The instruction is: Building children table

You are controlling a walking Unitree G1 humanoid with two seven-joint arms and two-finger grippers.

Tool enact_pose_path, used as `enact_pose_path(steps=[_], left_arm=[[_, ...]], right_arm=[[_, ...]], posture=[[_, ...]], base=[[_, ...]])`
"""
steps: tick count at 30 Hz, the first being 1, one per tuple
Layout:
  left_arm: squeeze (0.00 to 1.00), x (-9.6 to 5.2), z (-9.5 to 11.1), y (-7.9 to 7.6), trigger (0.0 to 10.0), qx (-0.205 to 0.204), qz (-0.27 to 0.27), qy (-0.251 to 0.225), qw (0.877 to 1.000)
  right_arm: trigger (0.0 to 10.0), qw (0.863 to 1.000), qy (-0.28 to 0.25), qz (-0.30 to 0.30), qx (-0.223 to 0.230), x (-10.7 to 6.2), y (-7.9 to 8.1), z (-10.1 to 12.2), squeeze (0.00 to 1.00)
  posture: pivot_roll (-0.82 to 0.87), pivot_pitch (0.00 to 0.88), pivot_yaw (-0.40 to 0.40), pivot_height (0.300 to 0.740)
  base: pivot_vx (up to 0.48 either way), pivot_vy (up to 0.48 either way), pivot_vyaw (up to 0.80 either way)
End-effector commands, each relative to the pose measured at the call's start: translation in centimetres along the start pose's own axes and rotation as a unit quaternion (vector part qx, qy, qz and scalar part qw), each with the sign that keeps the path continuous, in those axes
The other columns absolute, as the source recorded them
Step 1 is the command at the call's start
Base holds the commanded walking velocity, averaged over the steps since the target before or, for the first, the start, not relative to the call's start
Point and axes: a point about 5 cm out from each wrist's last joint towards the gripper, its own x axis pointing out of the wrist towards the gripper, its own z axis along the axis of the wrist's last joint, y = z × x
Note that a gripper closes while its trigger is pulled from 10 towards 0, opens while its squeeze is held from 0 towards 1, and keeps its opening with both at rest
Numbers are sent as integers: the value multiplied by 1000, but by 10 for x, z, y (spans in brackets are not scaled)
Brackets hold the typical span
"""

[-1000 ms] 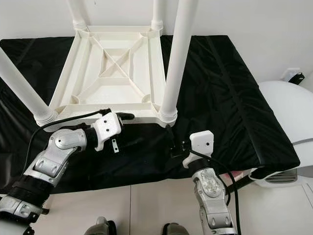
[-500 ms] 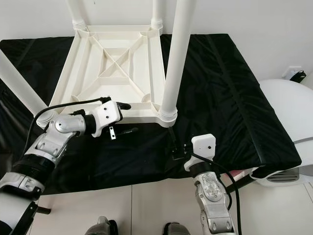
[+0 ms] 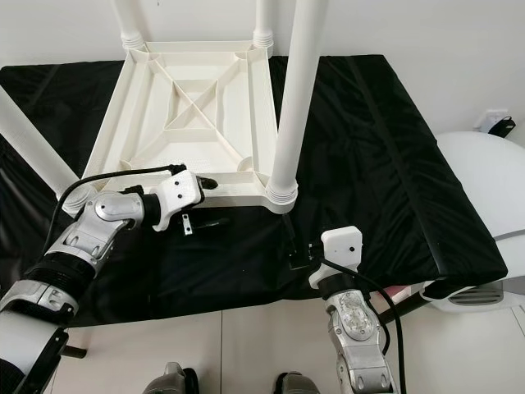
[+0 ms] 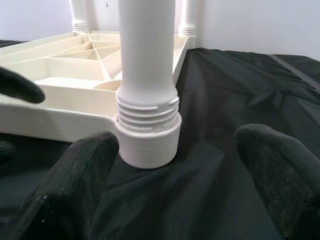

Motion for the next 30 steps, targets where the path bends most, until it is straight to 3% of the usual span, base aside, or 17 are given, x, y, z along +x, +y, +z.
enact_pose_path(steps=[1, 14, 26, 27, 28, 30], left_arm=[[0, 0, -4, -1, 10000, -7, -13, 6, 1000], [0, 2, -10, 6, 10000, -8, -51, 53, 997], [0, 2, -7, 10, 9922, -27, -101, 59, 993], [0, 3, -7, 10, 9765, -26, -102, 59, 993], [0, 3, -7, 11, 8510, -27, -103, 59, 993], [0, 3, -7, 12, 8706, -33, -102, 56, 993]], right_arm=[[10000, 1000, 5, 19, -1, -4, 6, 0, 0], [10000, 1000, 12, 26, 1, -9, 11, -1, 0], [10000, 1000, 16, 20, 2, -11, 12, -1, 0], [10000, 1000, 16, 20, 3, -11, 12, -1, 0], [10000, 1000, 16, 19, 3, -11, 12, -1, 0], [10000, 1000, 16, 18, 3, -11, 12, -1, 0]], posture=[[-34, 168, 41, 740], [-25, 179, 61, 740], [-20, 192, 72, 740], [-17, 195, 75, 740], [-17, 196, 75, 740], [-18, 198, 78, 740]], base=[[0, 0, 0], [0, 0, 0], [0, 0, 0], [0, 0, 0], [0, 0, 0], [0, 0, 0]])
